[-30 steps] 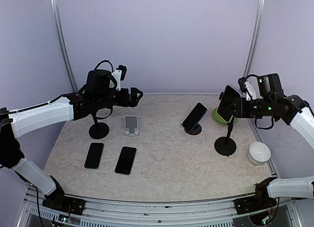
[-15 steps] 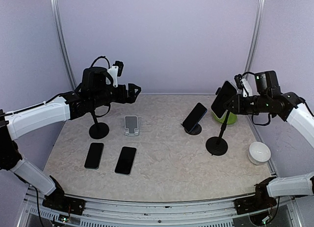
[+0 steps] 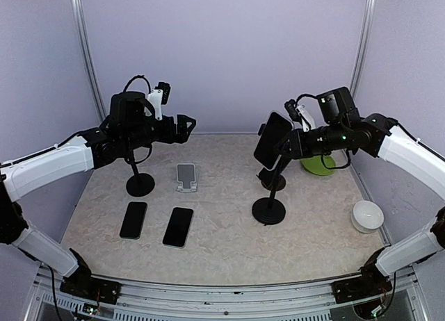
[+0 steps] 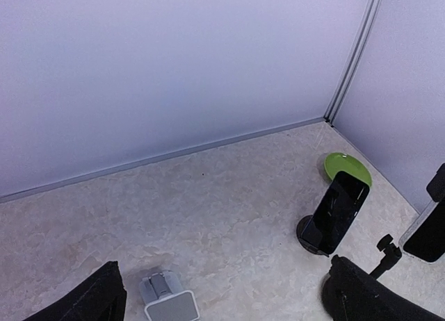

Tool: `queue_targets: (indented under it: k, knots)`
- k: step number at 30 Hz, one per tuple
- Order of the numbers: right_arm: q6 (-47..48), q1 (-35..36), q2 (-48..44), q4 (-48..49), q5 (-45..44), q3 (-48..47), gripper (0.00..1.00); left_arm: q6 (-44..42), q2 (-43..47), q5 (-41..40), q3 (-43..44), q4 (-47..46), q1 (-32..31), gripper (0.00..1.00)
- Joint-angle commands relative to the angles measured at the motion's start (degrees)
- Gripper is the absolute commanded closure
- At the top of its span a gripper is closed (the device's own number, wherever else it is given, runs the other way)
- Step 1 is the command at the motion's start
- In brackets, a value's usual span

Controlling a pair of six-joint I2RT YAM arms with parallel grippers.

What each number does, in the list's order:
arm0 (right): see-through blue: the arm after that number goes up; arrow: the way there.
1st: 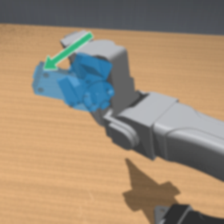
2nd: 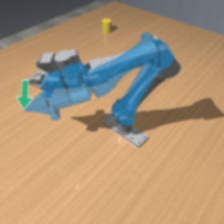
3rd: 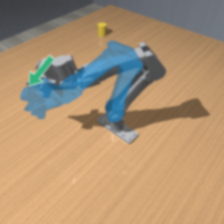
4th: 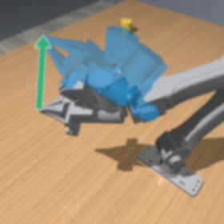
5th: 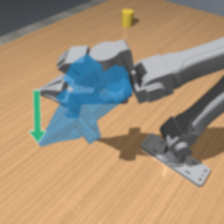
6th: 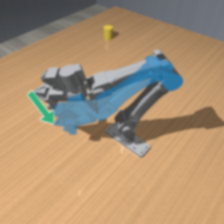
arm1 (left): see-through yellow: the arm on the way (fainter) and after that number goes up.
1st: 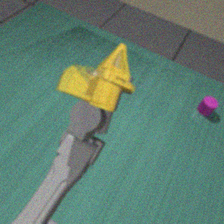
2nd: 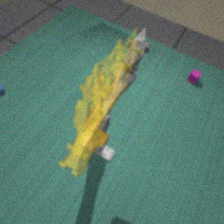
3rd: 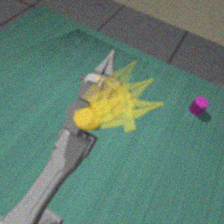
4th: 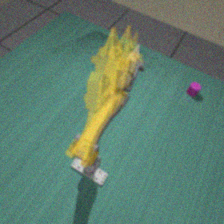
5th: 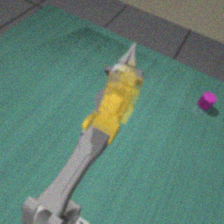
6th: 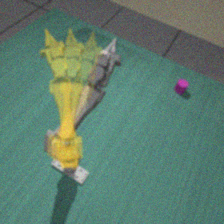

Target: Remove the phone from the phone stand

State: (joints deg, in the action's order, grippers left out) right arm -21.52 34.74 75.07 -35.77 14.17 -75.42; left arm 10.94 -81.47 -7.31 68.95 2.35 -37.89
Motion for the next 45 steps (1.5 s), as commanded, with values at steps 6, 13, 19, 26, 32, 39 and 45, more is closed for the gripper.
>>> queue_targets:
  k: [6,13,19,26,32,39,45]
  knots:
    - [-0.91,5.91,4.14,15.14,1.02,-4.54,0.99,-3.12,3.95,10.49,0.21,1.92,0.12,0.01]
    - [-2.27,7.88,8.24,8.77,1.66,-8.33,1.00,-5.39,4.20,13.89,-0.72,4.81,-2.66,0.01]
    - [-3.55,7.89,8.50,0.69,3.88,-9.53,1.00,-6.17,4.81,13.67,-2.28,5.26,-5.30,0.02]
    - [-8.33,7.89,10.50,-5.19,11.02,-10.44,1.00,-7.52,3.73,12.55,-3.19,4.78,-10.96,0.01]
    - [-10.06,7.88,11.00,-7.29,11.84,-11.51,1.00,-7.08,0.95,13.41,-2.84,3.07,-14.35,0.01]
    - [-10.96,8.06,10.55,-5.83,12.10,-11.12,1.00,-7.03,-3.36,13.66,-0.08,1.91,-16.30,0.01]
    - [-10.87,8.74,10.66,-4.17,12.07,-10.60,1.00,-6.99,-9.55,11.09,6.71,4.29,-17.67,0.01]
